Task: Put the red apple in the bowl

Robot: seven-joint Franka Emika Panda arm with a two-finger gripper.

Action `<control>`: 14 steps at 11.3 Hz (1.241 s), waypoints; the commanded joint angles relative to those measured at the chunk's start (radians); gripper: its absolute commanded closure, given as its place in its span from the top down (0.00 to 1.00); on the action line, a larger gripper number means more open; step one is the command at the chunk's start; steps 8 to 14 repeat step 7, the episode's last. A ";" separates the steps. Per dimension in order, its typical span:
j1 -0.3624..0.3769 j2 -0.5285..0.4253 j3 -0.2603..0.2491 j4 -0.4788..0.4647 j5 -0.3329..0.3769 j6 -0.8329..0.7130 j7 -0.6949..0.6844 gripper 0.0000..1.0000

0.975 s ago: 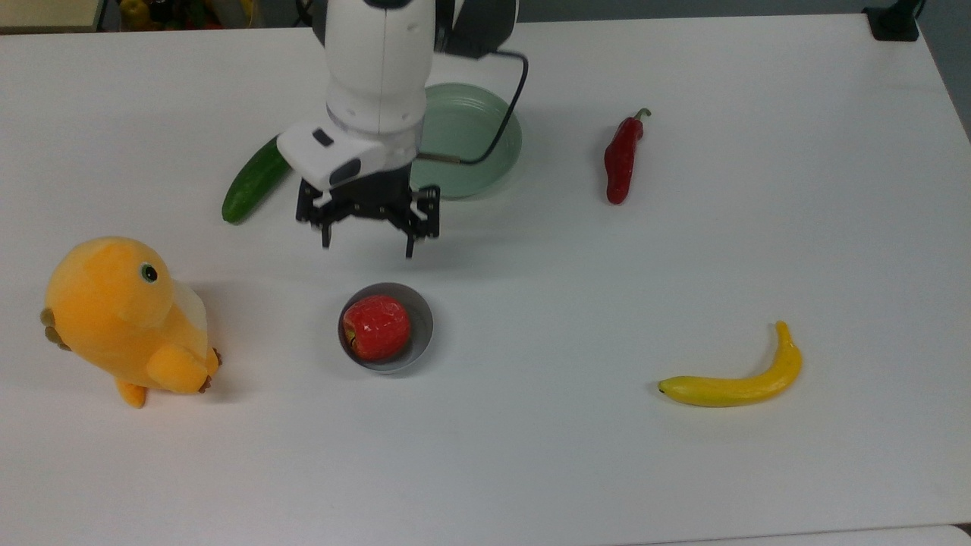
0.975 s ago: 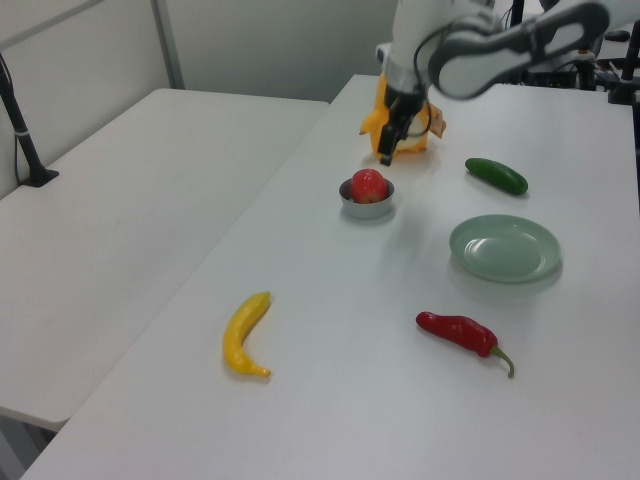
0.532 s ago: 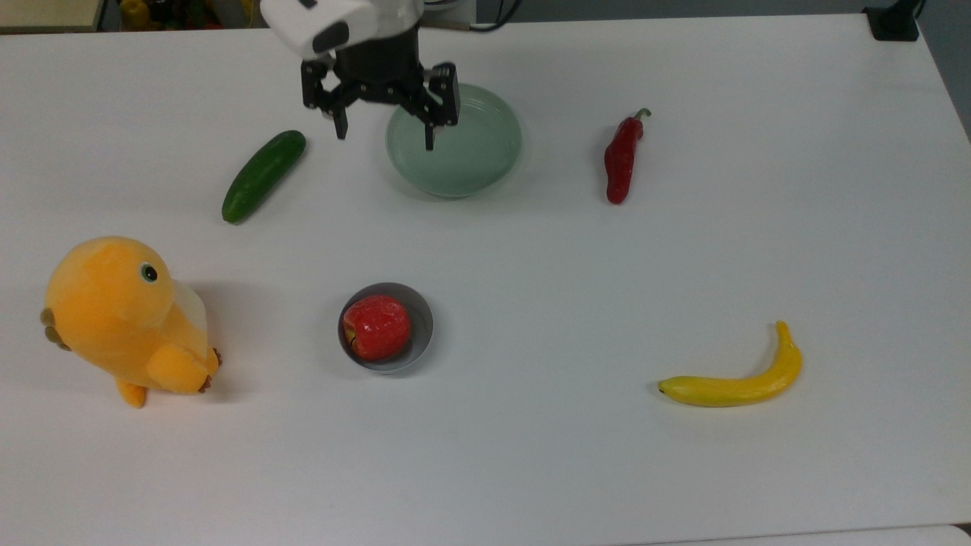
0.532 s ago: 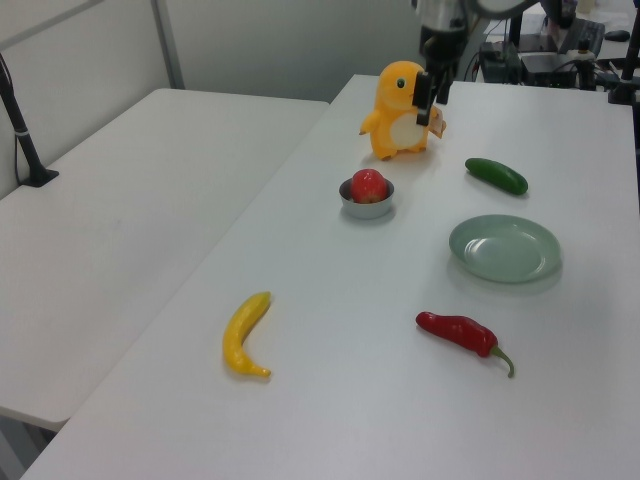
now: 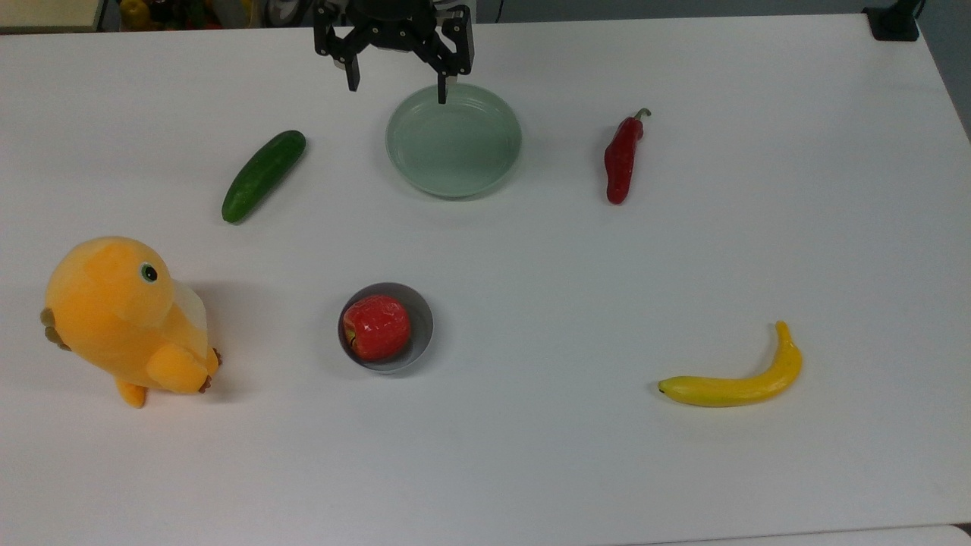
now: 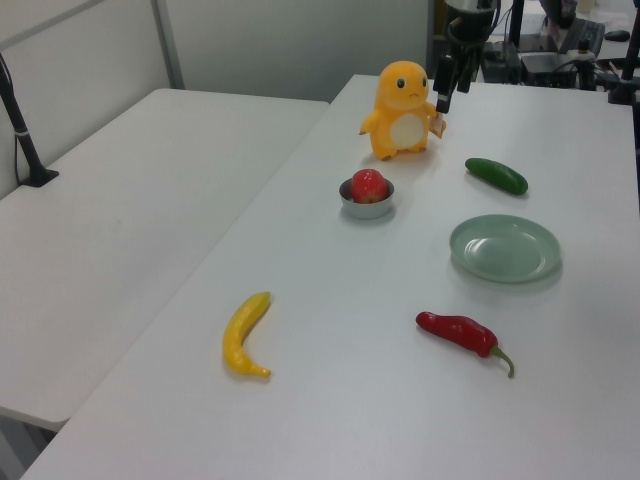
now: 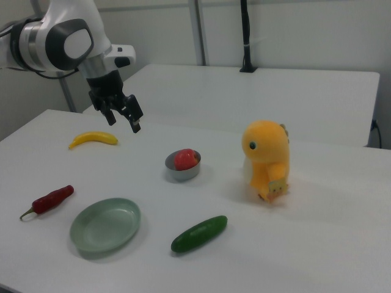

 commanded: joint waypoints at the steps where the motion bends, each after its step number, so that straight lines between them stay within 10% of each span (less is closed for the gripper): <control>1: 0.050 -0.041 -0.051 -0.060 0.017 0.005 0.009 1.00; 14: 0.043 -0.036 -0.051 -0.057 0.018 0.010 0.001 1.00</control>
